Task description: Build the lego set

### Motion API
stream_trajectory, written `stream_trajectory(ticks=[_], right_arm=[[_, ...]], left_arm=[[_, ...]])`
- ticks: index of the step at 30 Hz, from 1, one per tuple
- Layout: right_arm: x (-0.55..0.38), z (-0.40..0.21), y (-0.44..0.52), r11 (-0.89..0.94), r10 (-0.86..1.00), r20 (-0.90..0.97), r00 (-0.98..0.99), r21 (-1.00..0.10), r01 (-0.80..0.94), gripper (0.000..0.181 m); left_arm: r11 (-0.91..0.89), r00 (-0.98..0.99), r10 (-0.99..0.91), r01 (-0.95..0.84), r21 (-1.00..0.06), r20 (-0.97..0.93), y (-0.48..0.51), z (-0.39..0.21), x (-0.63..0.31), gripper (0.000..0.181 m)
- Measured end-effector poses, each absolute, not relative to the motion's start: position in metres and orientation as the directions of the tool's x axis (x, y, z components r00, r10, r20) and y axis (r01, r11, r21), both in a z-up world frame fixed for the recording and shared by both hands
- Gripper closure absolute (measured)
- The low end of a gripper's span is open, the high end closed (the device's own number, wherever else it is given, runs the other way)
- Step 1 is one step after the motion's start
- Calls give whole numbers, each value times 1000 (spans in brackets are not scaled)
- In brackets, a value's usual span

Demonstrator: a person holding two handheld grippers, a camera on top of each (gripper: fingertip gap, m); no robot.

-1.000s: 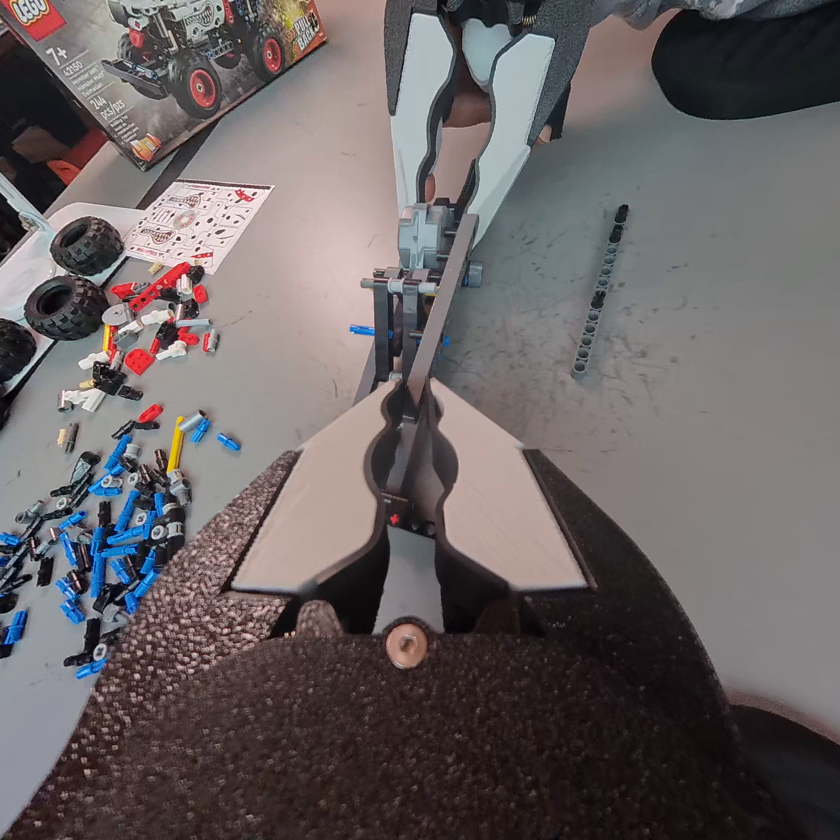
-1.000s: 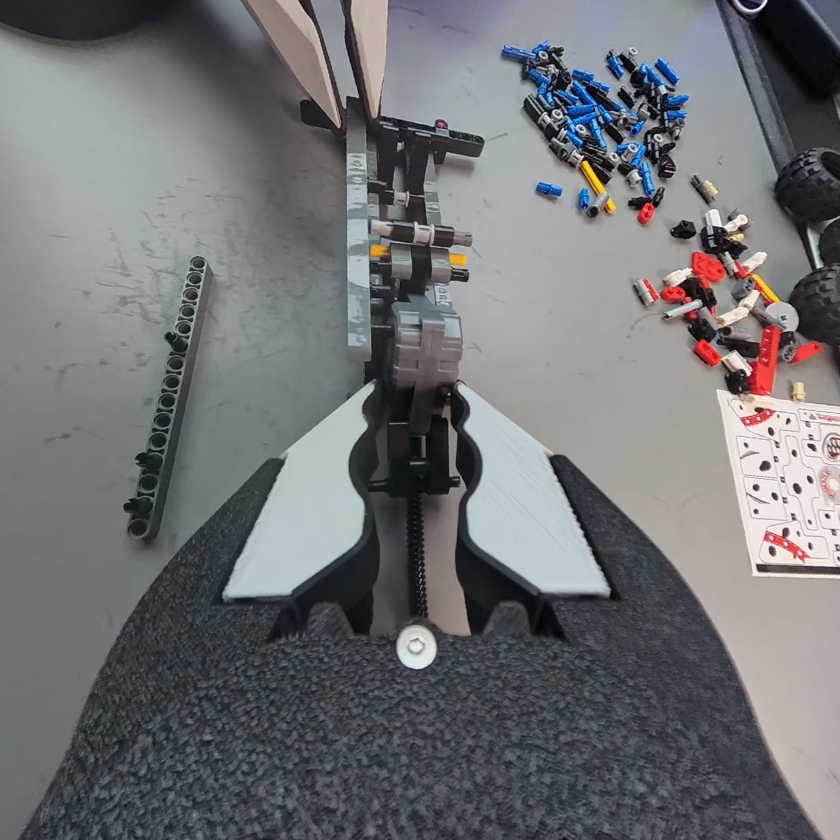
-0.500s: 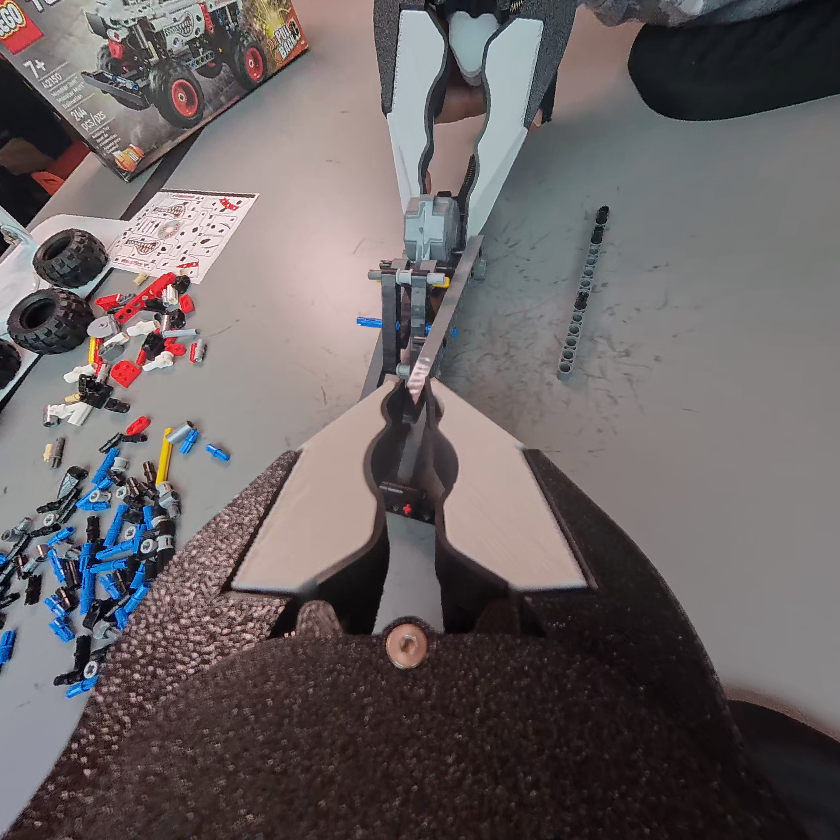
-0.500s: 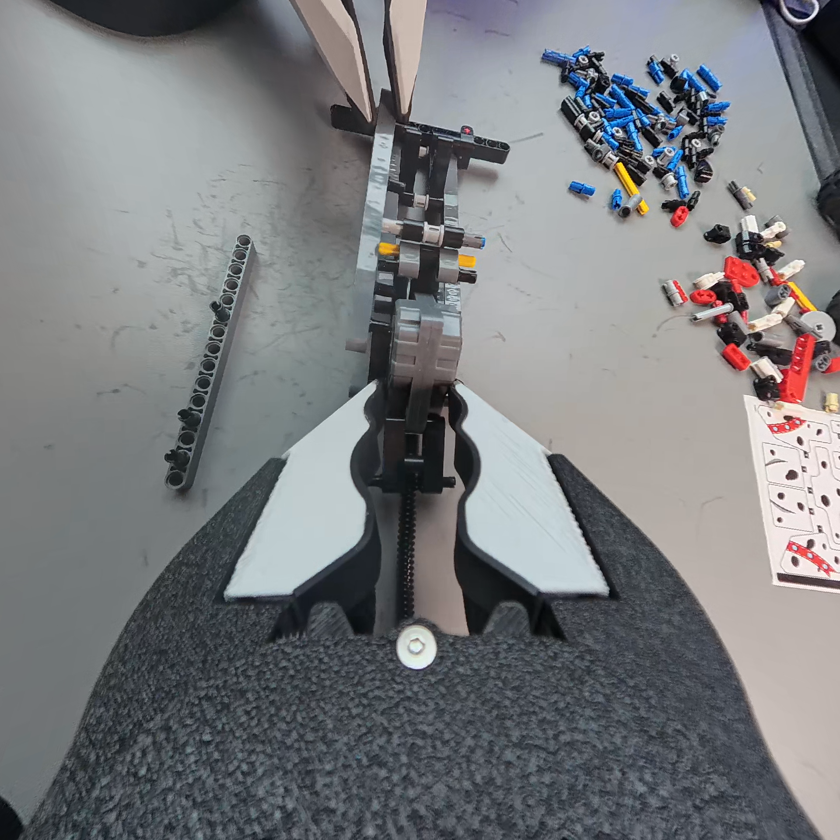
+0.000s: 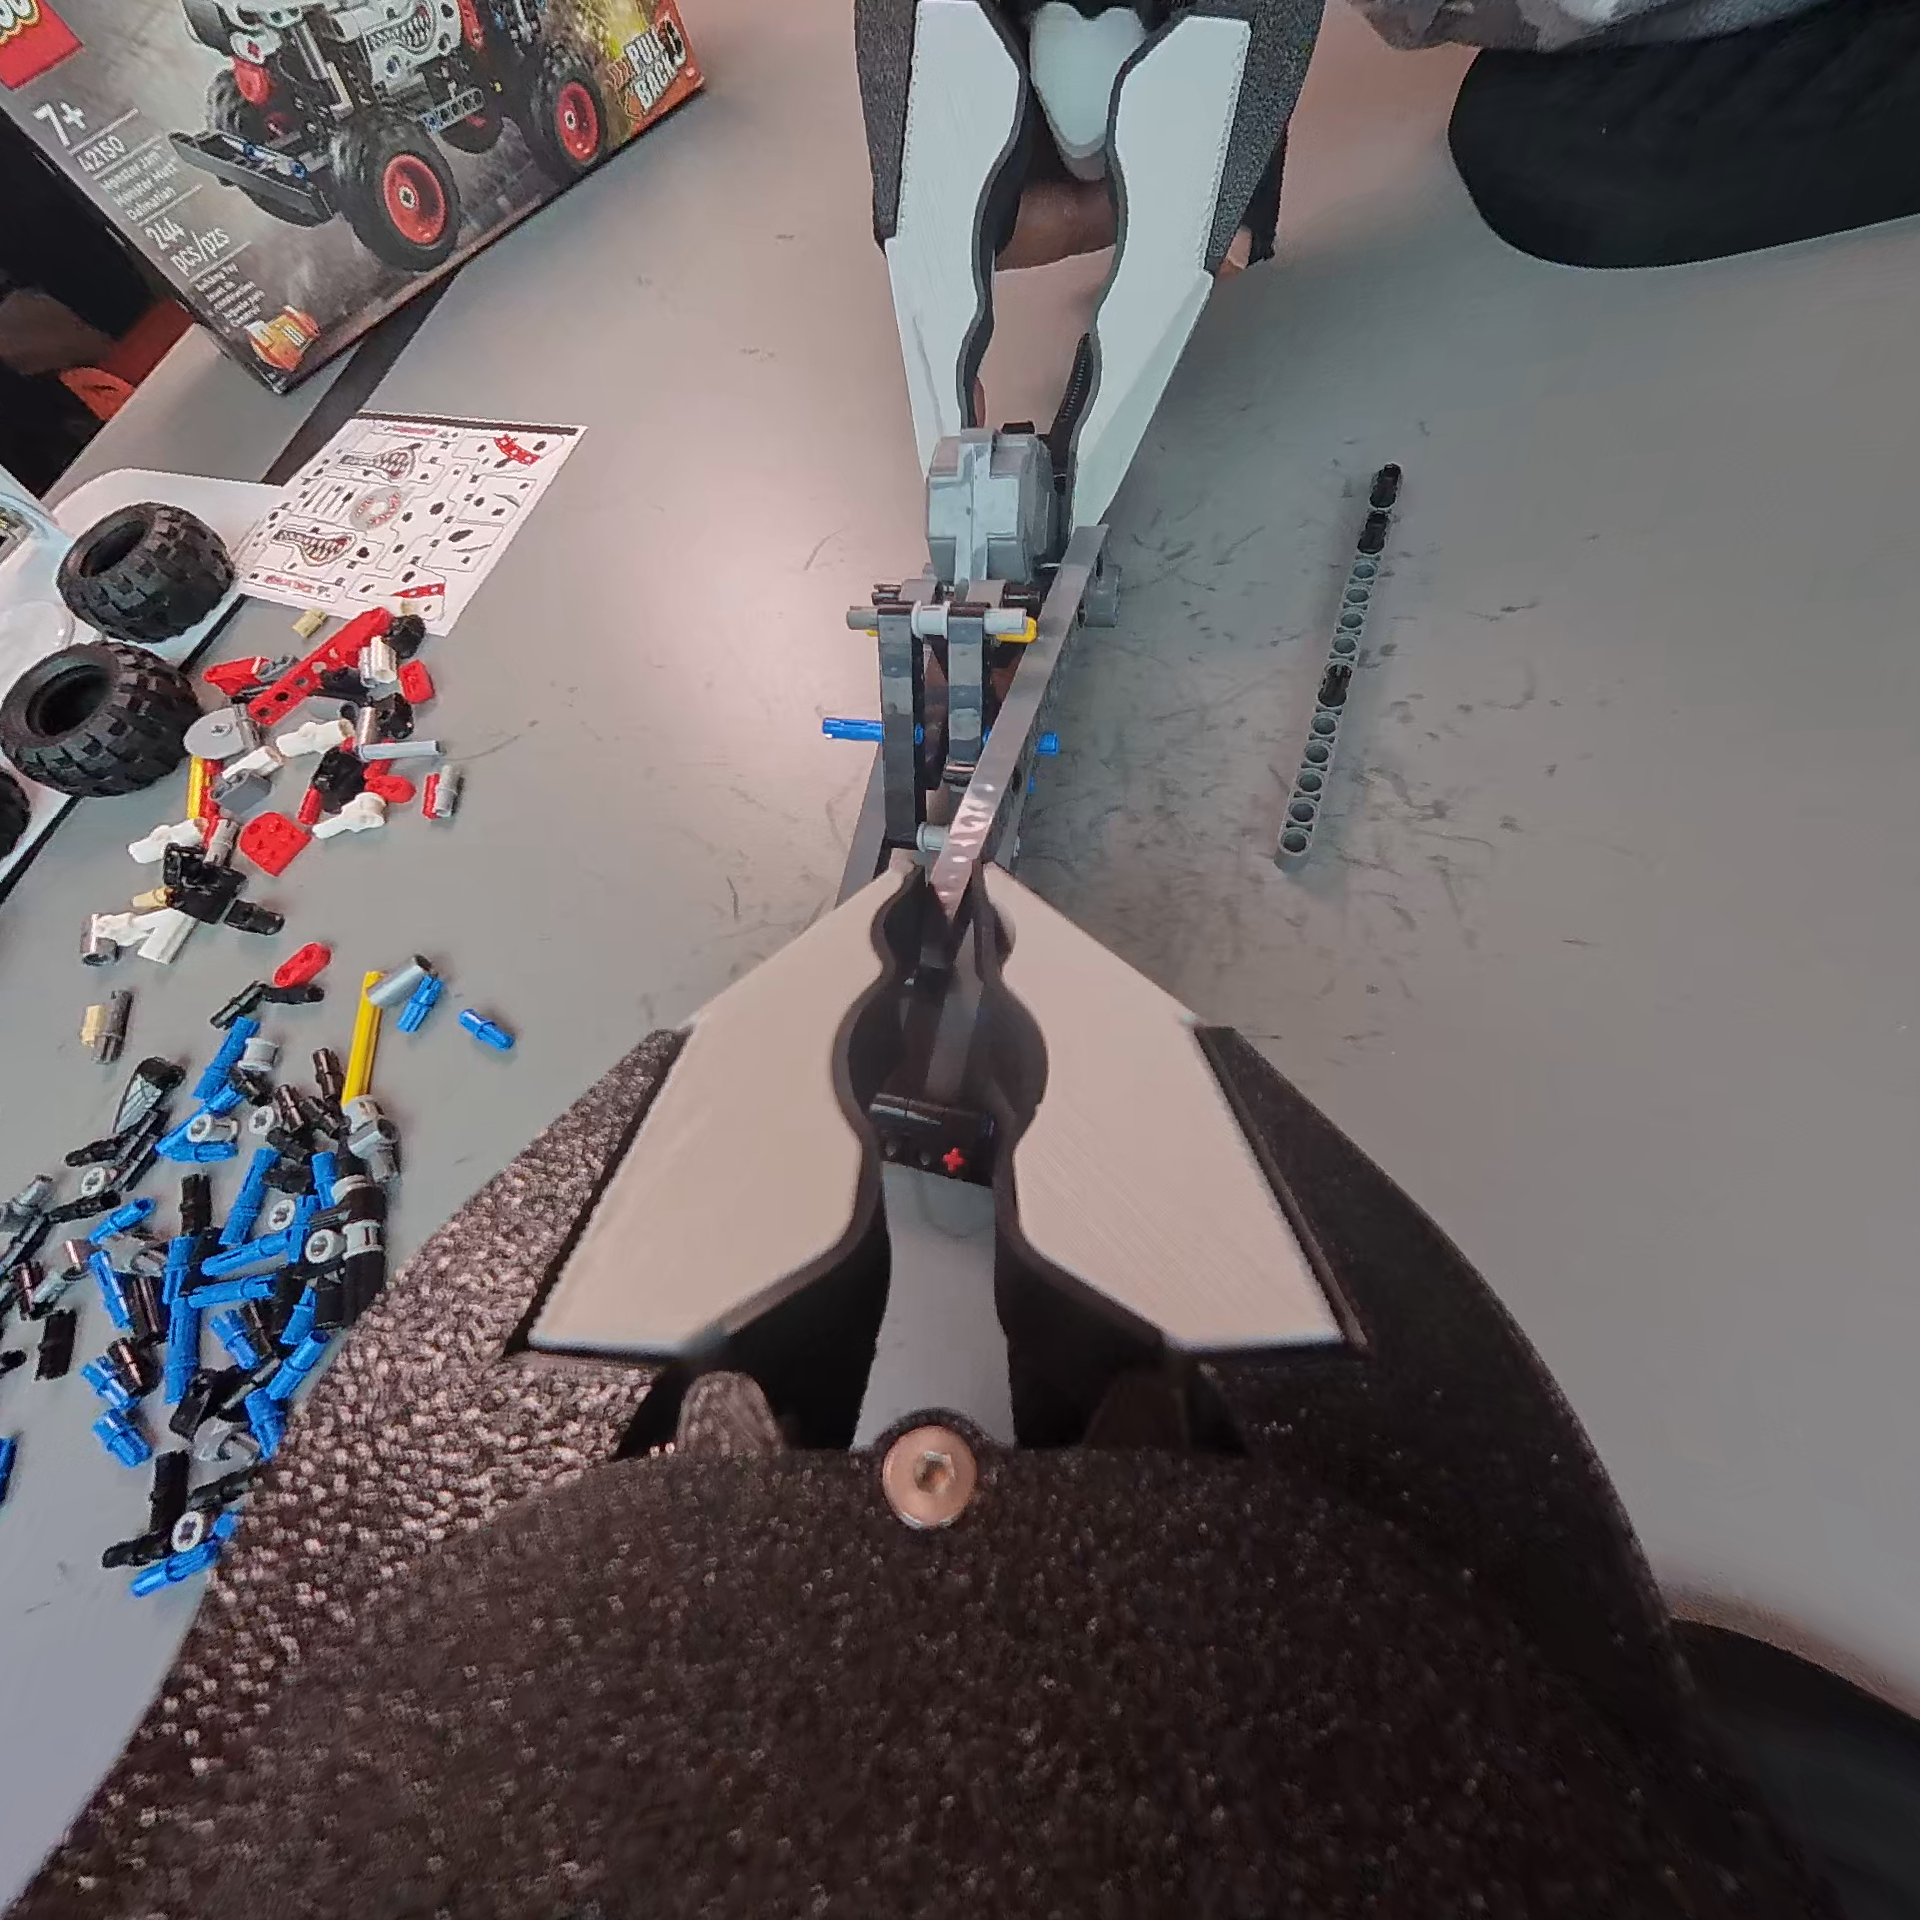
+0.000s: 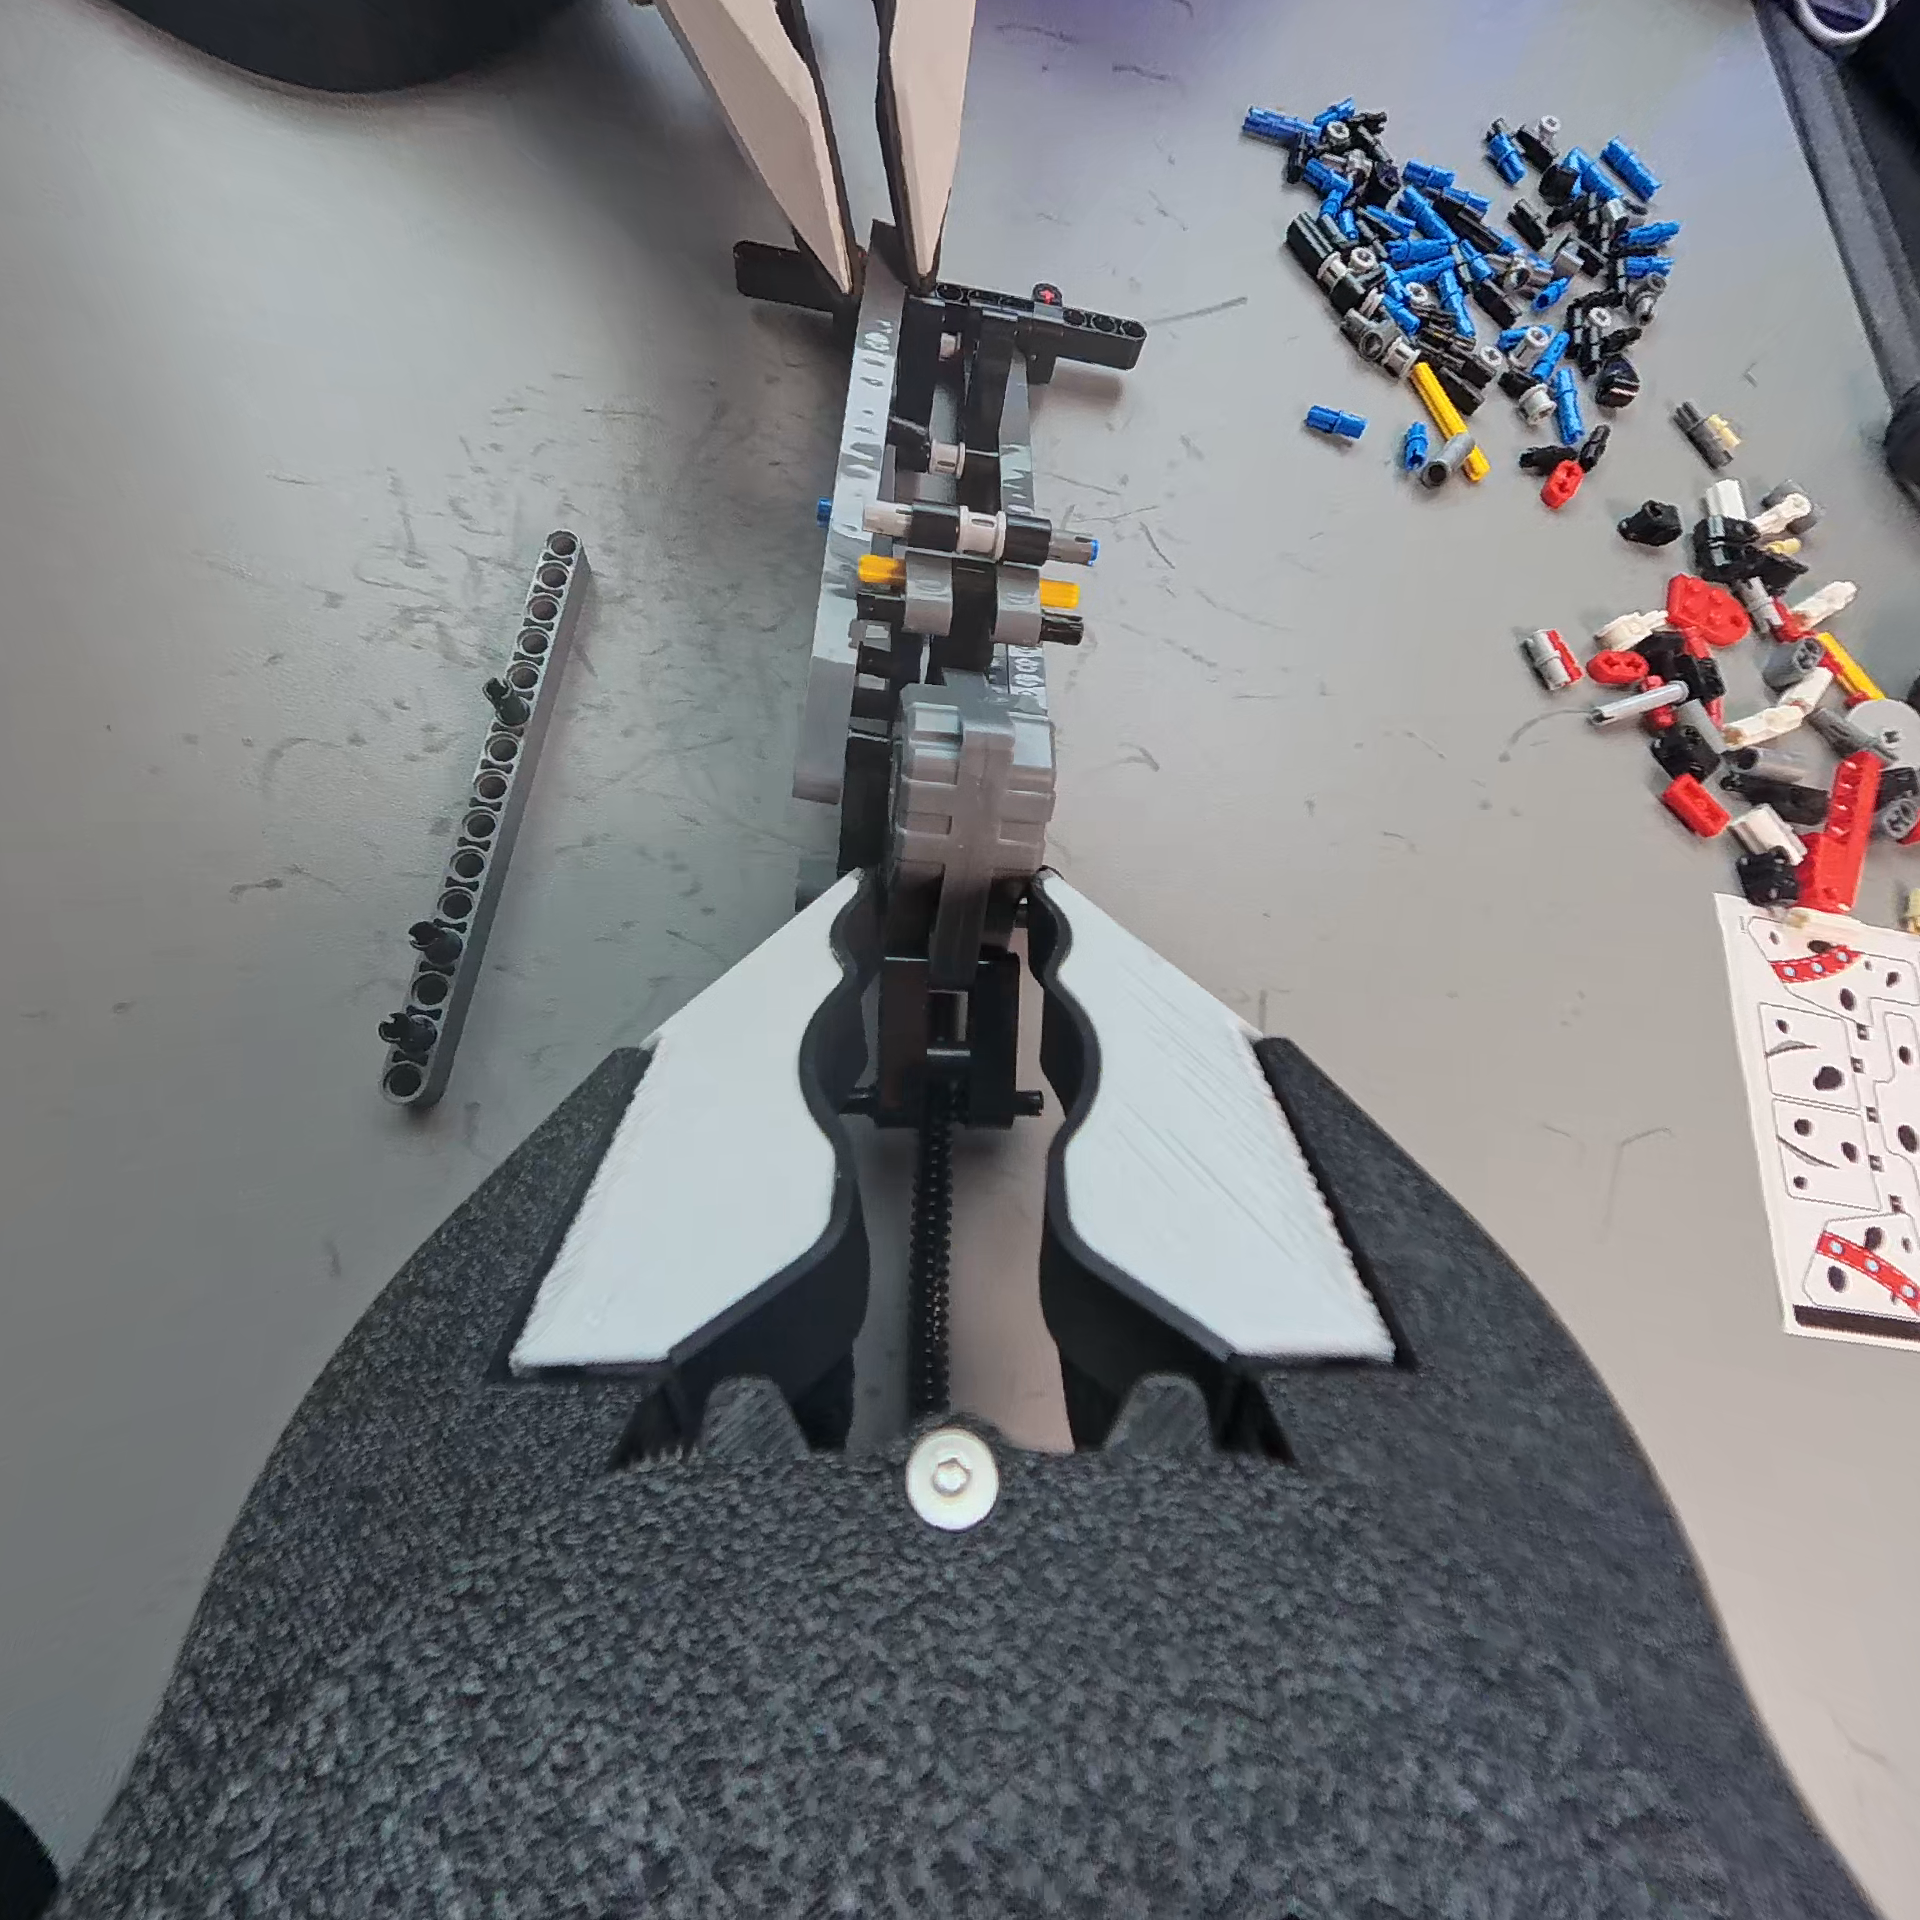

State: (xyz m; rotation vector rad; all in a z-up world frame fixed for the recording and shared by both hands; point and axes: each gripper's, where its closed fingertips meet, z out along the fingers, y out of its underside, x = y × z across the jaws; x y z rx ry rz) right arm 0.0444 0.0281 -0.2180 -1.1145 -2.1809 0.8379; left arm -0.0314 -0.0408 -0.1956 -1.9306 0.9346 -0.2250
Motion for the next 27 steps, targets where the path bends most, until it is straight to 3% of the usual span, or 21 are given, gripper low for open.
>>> stream_trajectory(ticks=[3, 7, 10, 14, 18, 27], right_arm=[[47, -211, 31, 444, 849, 174, -498, -747, 495, 150], [40, -159, 48, 324, 897, 157, -412, -869, 374, 145], [13, -82, 118, 277, 961, 270, -65, -946, 169, 156], [-7, 12, 231, 309, 874, 273, 403, -951, -26, 181], [-40, 46, 327, 318, 766, 271, 583, -948, 22, 181], [-82, 24, 428, 225, 699, 291, 653, -956, 186, 181]], left_arm=[[-261, 694, -686, -515, -817, -218, -41, -195, -32, 171], [-260, 700, -682, -502, -825, -211, -40, -193, -32, 171], [-260, 705, -682, -481, -837, -193, -39, -191, -32, 171], [-267, 712, -678, -472, -840, -185, -38, -192, -34, 171], [-269, 718, -674, -459, -847, -174, -37, -192, -33, 171], [-268, 719, -676, -446, -854, -164, -37, -191, -34, 171]])
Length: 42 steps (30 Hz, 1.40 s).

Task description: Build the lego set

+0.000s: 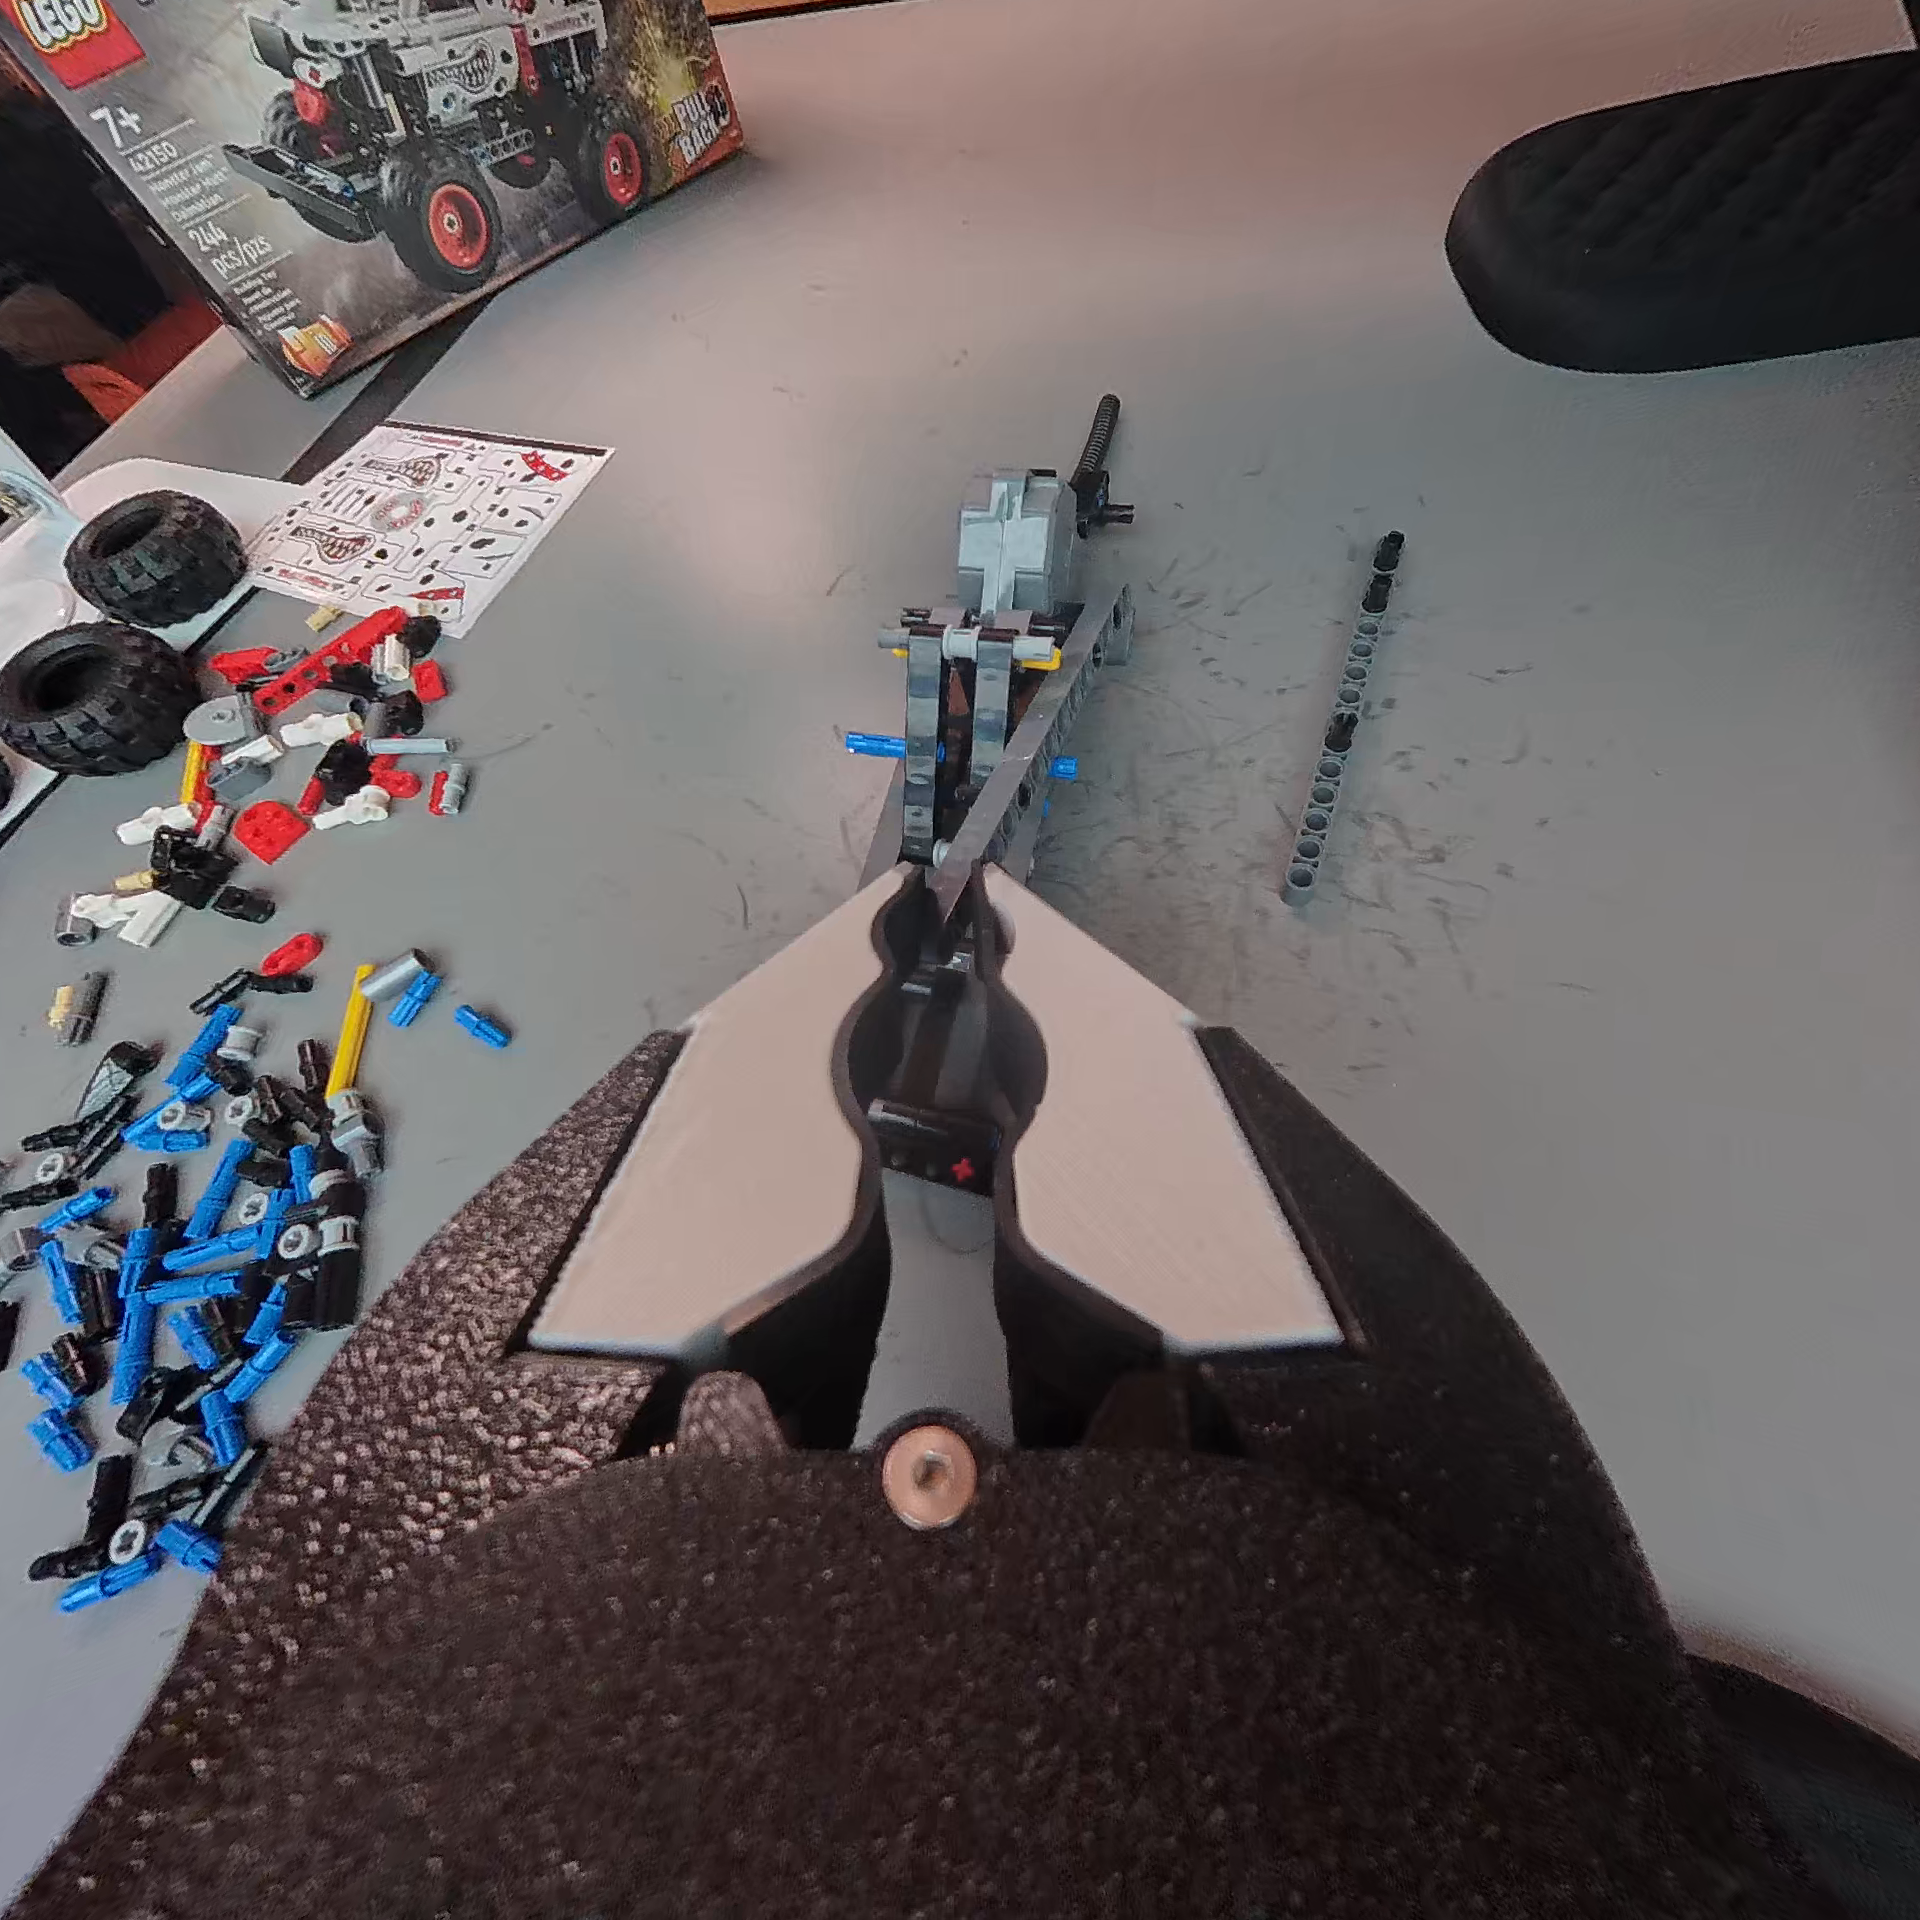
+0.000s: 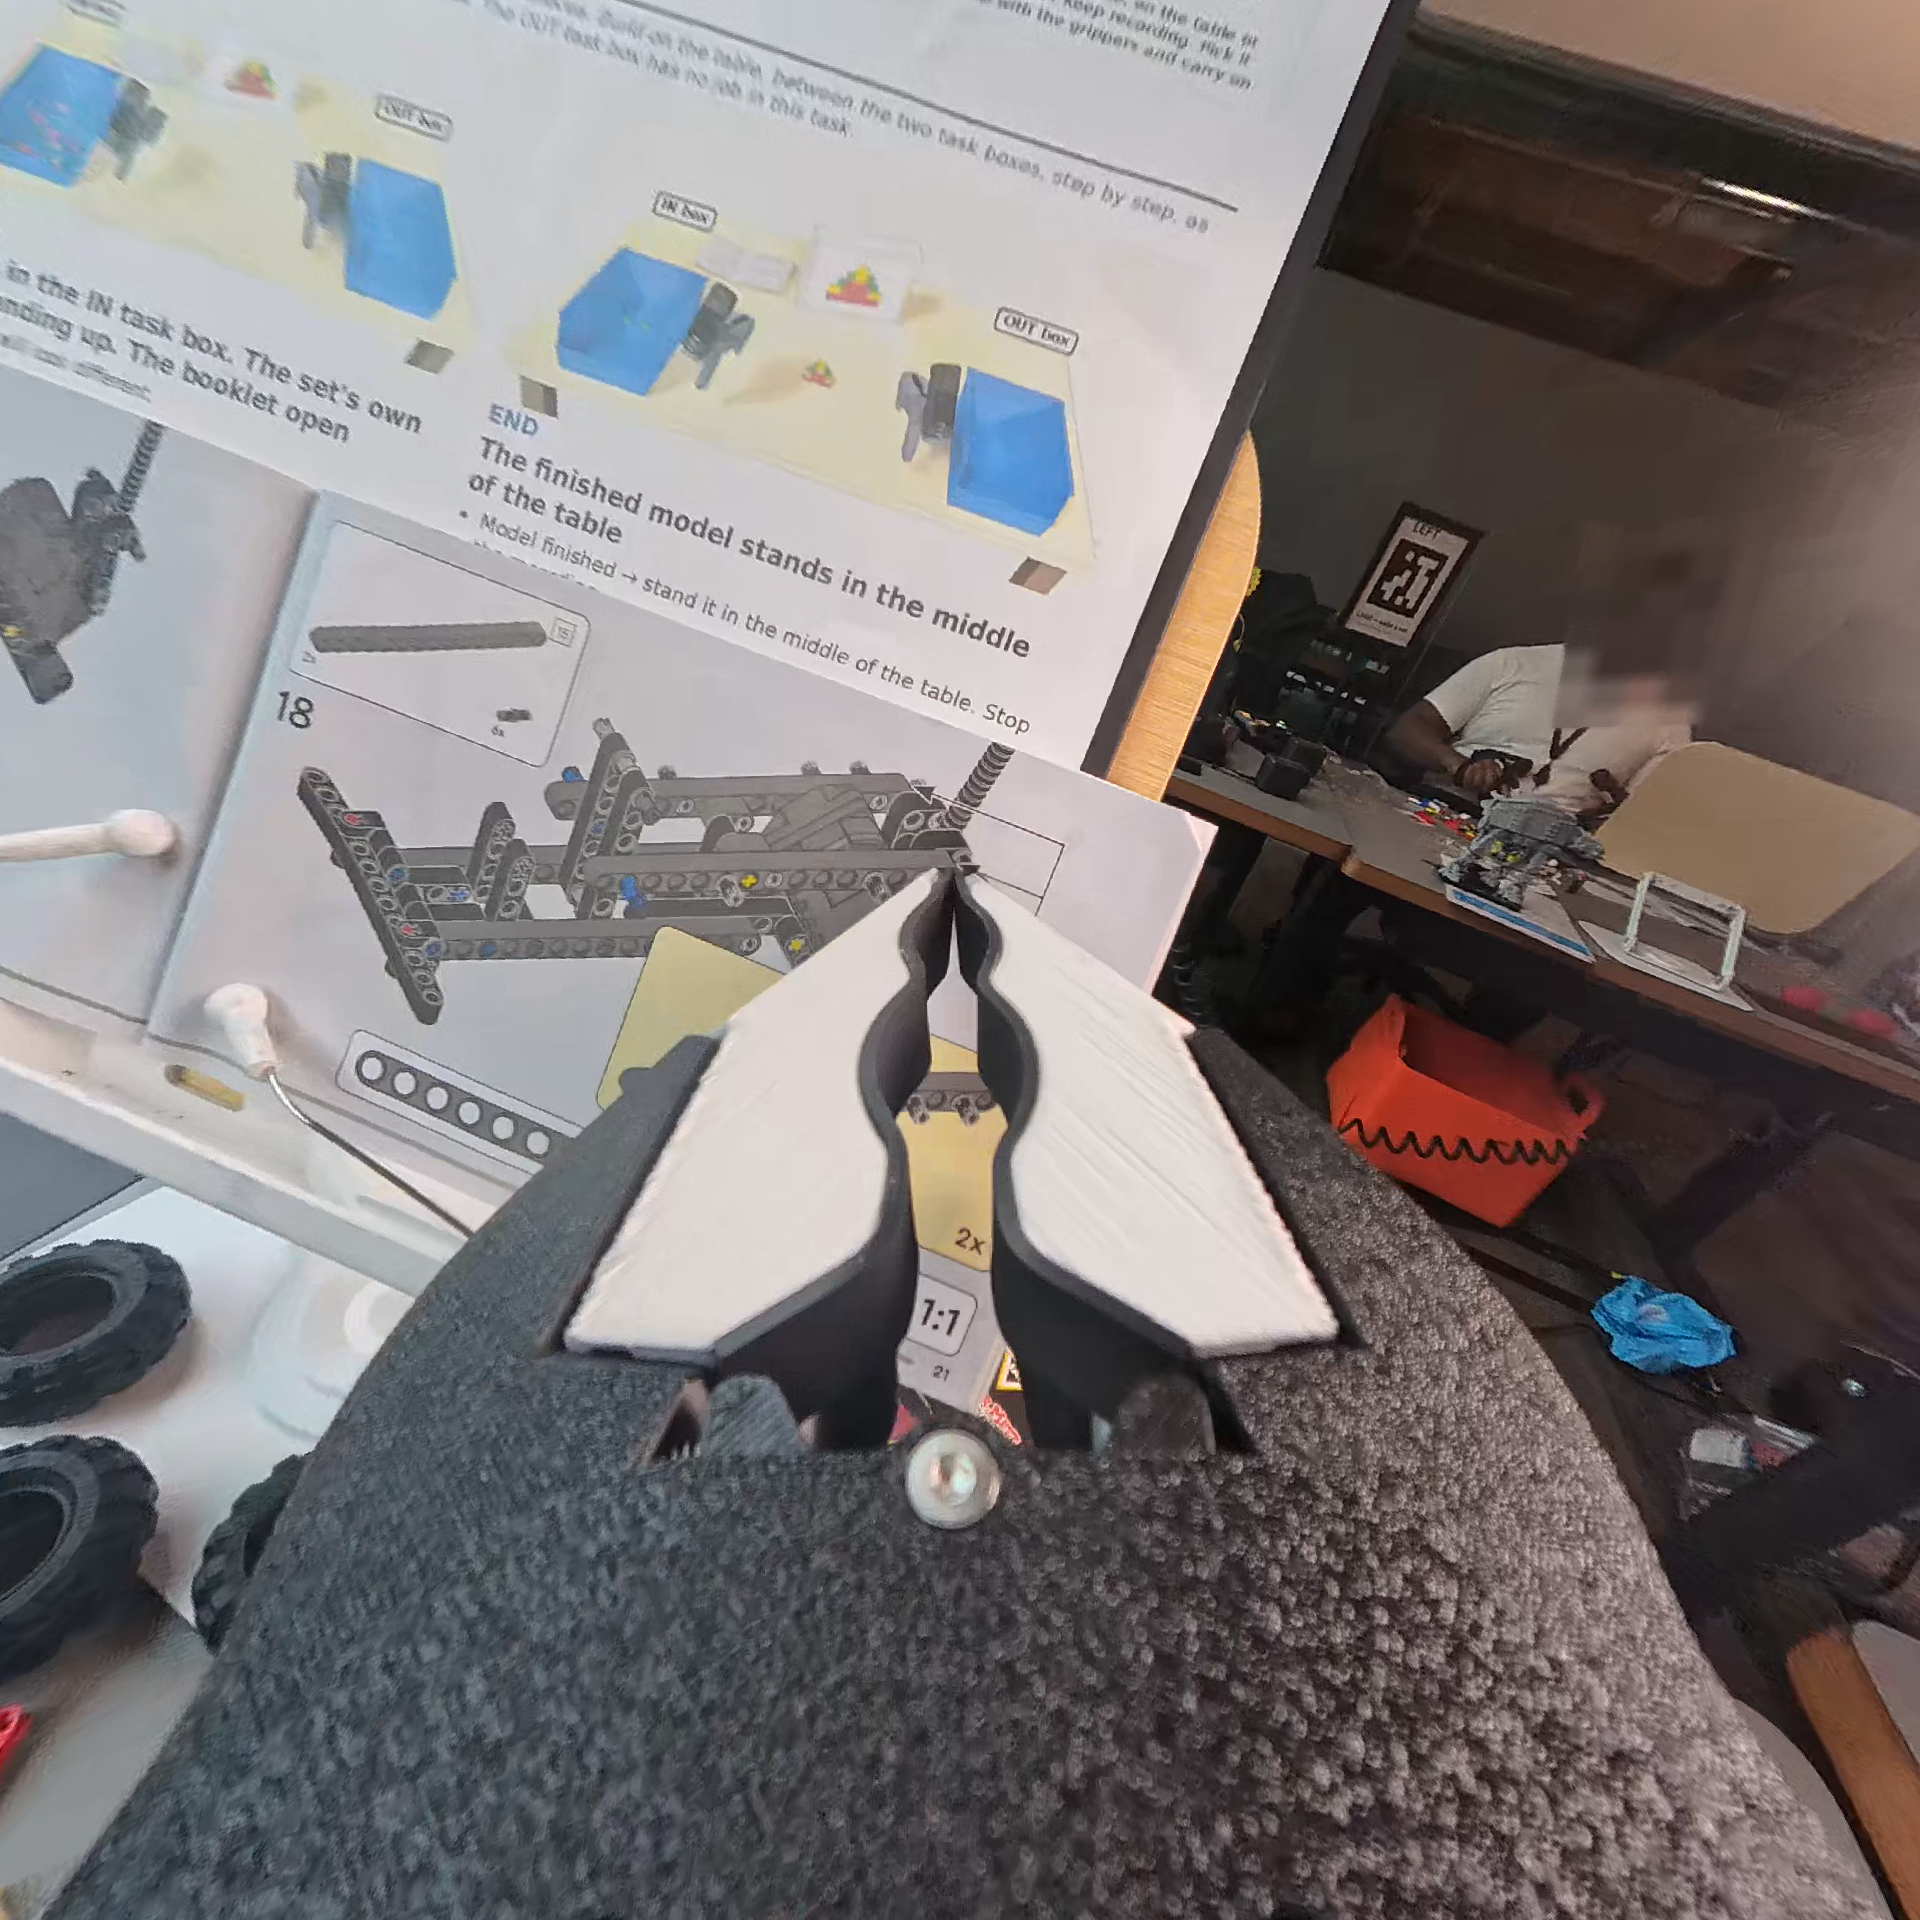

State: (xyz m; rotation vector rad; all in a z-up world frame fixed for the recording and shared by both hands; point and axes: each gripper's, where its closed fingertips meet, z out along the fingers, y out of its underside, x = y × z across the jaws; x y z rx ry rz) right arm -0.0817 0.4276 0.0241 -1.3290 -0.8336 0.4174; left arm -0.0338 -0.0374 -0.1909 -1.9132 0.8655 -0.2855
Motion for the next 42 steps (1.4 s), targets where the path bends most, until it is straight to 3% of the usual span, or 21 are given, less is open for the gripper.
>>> stream_trajectory(ticks=[42], right_arm=[[-93, 15, 419, 260, 731, 343, 590, -939, 224, 181]], left_arm=[[-264, 718, -677, -441, -858, -161, -38, -190, -35, 171]])
